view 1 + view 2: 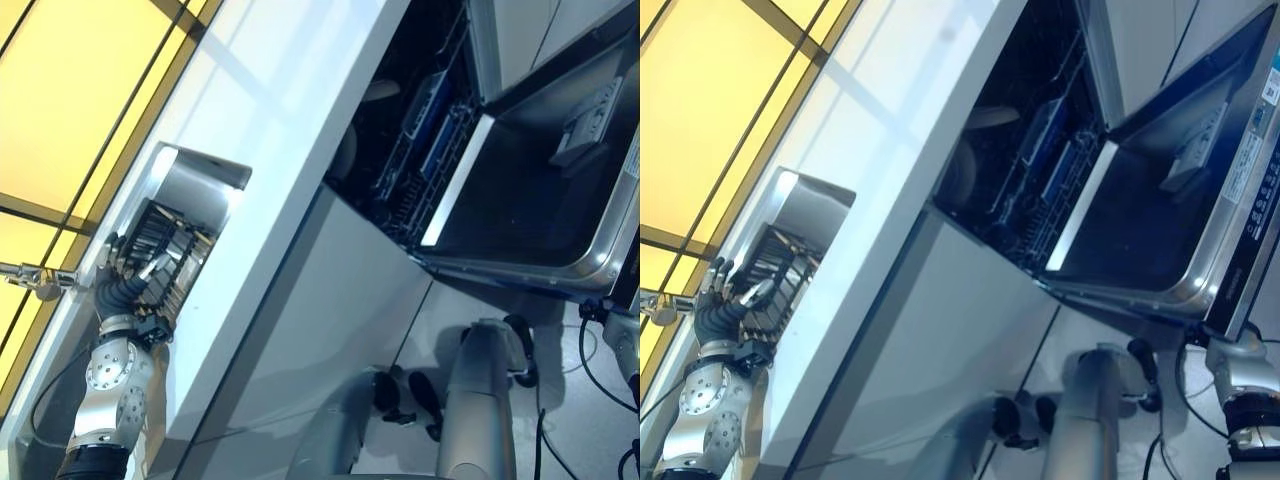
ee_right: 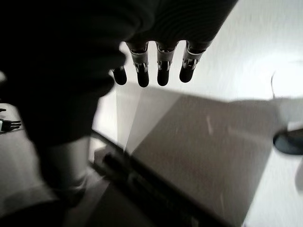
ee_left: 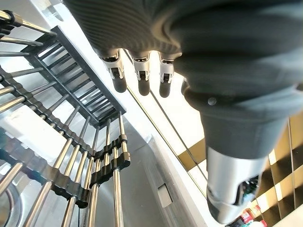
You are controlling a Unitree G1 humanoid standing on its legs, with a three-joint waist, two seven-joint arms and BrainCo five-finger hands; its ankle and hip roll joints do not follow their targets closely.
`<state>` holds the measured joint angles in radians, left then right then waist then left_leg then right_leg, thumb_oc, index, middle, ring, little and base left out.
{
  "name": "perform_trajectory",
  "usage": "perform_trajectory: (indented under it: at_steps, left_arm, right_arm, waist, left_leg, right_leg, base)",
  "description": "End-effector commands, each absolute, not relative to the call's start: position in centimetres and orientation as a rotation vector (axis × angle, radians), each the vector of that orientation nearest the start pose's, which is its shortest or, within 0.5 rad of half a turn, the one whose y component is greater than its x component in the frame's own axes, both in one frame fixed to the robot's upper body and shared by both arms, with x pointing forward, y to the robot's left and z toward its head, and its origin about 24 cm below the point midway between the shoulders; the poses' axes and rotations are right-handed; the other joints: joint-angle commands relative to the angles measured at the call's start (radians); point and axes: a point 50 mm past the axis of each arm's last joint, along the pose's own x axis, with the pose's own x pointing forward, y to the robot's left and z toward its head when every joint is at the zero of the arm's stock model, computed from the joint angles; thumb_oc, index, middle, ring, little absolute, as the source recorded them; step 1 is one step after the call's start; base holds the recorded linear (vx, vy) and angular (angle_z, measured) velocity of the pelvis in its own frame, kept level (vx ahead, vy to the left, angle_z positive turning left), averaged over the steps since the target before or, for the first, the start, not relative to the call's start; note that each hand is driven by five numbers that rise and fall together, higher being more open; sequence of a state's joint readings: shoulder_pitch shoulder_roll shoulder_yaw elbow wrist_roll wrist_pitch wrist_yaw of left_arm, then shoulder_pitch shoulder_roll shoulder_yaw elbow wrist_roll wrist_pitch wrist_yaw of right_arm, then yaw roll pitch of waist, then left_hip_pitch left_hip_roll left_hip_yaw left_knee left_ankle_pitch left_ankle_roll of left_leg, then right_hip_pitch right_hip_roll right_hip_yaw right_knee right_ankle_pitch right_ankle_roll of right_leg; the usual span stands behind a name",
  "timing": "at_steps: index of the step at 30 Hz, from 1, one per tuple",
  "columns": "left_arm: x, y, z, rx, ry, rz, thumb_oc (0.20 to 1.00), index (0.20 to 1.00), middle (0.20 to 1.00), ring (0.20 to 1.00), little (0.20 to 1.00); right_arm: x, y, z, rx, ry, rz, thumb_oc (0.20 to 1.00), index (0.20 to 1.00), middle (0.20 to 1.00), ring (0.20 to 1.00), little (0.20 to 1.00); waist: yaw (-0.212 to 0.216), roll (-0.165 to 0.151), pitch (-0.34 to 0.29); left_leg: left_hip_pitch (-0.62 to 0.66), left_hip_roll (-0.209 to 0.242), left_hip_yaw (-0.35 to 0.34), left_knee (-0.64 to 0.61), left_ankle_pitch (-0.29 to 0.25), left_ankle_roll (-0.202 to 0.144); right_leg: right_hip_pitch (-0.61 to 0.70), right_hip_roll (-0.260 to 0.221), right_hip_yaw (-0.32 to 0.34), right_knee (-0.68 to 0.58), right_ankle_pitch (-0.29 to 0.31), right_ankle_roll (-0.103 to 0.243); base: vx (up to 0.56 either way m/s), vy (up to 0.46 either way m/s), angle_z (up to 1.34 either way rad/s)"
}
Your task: Pick up plates and place into dishwasher.
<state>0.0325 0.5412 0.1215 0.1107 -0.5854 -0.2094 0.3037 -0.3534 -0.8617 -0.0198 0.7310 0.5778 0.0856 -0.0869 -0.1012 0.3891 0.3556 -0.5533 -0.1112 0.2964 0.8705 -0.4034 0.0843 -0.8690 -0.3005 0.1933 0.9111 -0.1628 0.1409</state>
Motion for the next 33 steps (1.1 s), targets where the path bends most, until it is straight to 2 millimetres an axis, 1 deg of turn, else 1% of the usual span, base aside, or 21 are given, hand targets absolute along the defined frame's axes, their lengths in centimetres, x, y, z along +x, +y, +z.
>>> perform_trajectory:
  at_steps: [1, 4, 8, 13, 17, 20, 21, 24, 25, 27, 30, 33]
  left_arm:
    - [23.7, 23.6, 3.7, -0.159, 0.007, 0.255, 1.0, 1.0, 1.0, 1.0, 1.0]
    - [23.9, 23.9, 3.9, -0.162, 0.004, 0.265, 1.0, 1.0, 1.0, 1.0, 1.0]
    - [23.9, 24.5, 3.8, -0.169, -0.003, 0.294, 1.0, 1.0, 1.0, 1.0, 1.0]
    - [23.8, 25.4, 3.9, -0.179, -0.009, 0.314, 1.0, 1.0, 1.0, 1.0, 1.0]
    - [23.5, 25.7, 3.1, -0.182, 0.026, 0.312, 1.0, 1.0, 1.0, 1.0, 1.0]
    - [23.4, 25.9, 2.9, -0.18, 0.028, 0.319, 1.0, 1.0, 1.0, 1.0, 1.0]
    - [23.4, 26.2, 3.0, -0.178, 0.027, 0.328, 1.0, 1.0, 1.0, 1.0, 1.0]
    - [23.4, 26.6, 3.1, -0.171, 0.027, 0.354, 1.0, 1.0, 1.0, 1.0, 1.0]
    - [23.4, 26.6, 3.0, -0.166, 0.03, 0.367, 1.0, 1.0, 1.0, 1.0, 1.0]
    - [23.2, 26.9, 2.7, -0.144, 0.046, 0.384, 1.0, 1.0, 1.0, 1.0, 1.0]
    - [22.5, 27.8, 2.0, -0.118, 0.079, 0.402, 1.0, 1.0, 1.0, 1.0, 1.0]
    - [22.1, 28.4, 1.9, -0.085, 0.086, 0.392, 1.0, 1.0, 1.0, 1.0, 1.0]
  right_arm:
    - [32.6, -33.6, 16.8, -0.145, -0.097, -0.162, 1.0, 1.0, 1.0, 1.0, 1.0]
    - [33.1, -31.4, 17.4, -0.149, -0.152, -0.059, 1.0, 1.0, 1.0, 1.0, 1.0]
    - [33.4, -28.3, 18.9, -0.174, -0.235, 0.081, 1.0, 1.0, 1.0, 1.0, 1.0]
    - [33.3, -23.8, 21.4, -0.235, -0.354, 0.26, 1.0, 1.0, 1.0, 1.0, 1.0]
    - [32.9, -21.2, 22.1, -0.272, -0.419, 0.342, 1.0, 1.0, 1.0, 1.0, 1.0]
    - [32.6, -20.5, 22.5, -0.291, -0.452, 0.375, 1.0, 1.0, 1.0, 1.0, 1.0]
    - [32.4, -20.3, 22.7, -0.294, -0.472, 0.392, 1.0, 1.0, 1.0, 1.0, 1.0]
    - [32.1, -19.9, 22.8, -0.293, -0.506, 0.404, 1.0, 1.0, 1.0, 1.0, 1.0]
    - [31.9, -19.8, 22.8, -0.287, -0.517, 0.405, 1.0, 1.0, 1.0, 1.0, 1.0]
    - [31.6, -19.7, 22.5, -0.276, -0.524, 0.405, 1.0, 1.0, 1.0, 1.0, 1.0]
    - [30.7, -19.7, 20.8, -0.231, -0.525, 0.419, 1.0, 1.0, 1.0, 1.0, 1.0]
    - [29.9, -19.6, 19.4, -0.191, -0.527, 0.42, 1.0, 1.0, 1.0, 1.0, 1.0]
  waist:
    - [-0.007, 0.022, 0.131]
    - [-0.004, 0.015, 0.134]
    - [0.004, 0.004, 0.127]
    - [0.026, -0.019, 0.11]
    - [0.045, -0.048, 0.081]
    - [0.057, -0.07, 0.06]
    - [0.068, -0.088, 0.041]
    - [0.085, -0.125, 0.003]
    - [0.092, -0.145, -0.018]
    - [0.106, -0.184, -0.057]
    - [0.126, -0.245, -0.12]
    - [0.143, -0.295, -0.165]
  left_leg:
    - [-0.051, -0.048, 0.013, 0.035, 0.01, 0.005]
    - [-0.04, -0.047, 0.006, 0.001, 0.028, 0.006]
    - [-0.011, -0.049, -0.013, -0.052, 0.05, 0.003]
    - [0.017, -0.057, -0.052, -0.059, 0.047, 0.003]
    - [0.061, -0.058, -0.082, -0.062, 0.039, 0.002]
    - [0.107, -0.052, -0.098, -0.086, 0.042, 0.002]
    - [0.137, -0.048, -0.11, -0.104, 0.042, 0.002]
    - [0.207, -0.041, -0.14, -0.148, 0.042, 0.0]
    - [0.22, -0.039, -0.144, -0.169, 0.063, 0.006]
    - [0.261, -0.033, -0.163, -0.184, 0.058, 0.005]
    - [0.32, -0.01, -0.187, -0.215, 0.048, 0.0]
    - [0.37, 0.009, -0.207, -0.28, 0.06, -0.01]
  right_leg:
    - [0.054, 0.042, -0.11, 0.066, -0.15, -0.167]
    - [0.065, 0.046, -0.117, 0.043, -0.136, -0.162]
    - [0.104, 0.047, -0.134, -0.009, -0.118, -0.155]
    - [0.156, 0.05, -0.151, -0.033, -0.124, -0.157]
    - [0.219, 0.048, -0.166, -0.05, -0.13, -0.157]
    - [0.283, 0.039, -0.184, -0.092, -0.123, -0.154]
    - [0.324, 0.036, -0.195, -0.121, -0.118, -0.15]
    - [0.425, 0.028, -0.226, -0.193, -0.104, -0.141]
    - [0.456, 0.024, -0.243, -0.231, -0.075, -0.143]
    - [0.529, 0.027, -0.268, -0.276, -0.069, -0.134]
    - [0.637, 0.044, -0.308, -0.355, -0.059, -0.127]
    - [0.722, 0.072, -0.336, -0.456, -0.037, -0.118]
  base:
    - [-0.05, -0.051, -0.05]
    - [-0.04, -0.032, -0.03]
    - [-0.02, -0.007, 0.01]
    - [-0.02, -0.006, 0.02]
    - [0.02, -0.011, 0.14]
    - [0.03, -0.006, 0.23]
    - [0.05, -0.019, 0.23]
    - [0.05, -0.015, 0.23]
    - [0.03, -0.031, 0.28]
    - [0.1, -0.073, 0.36]
    - [0.13, -0.127, 0.42]
    - [0.07, -0.163, 0.19]
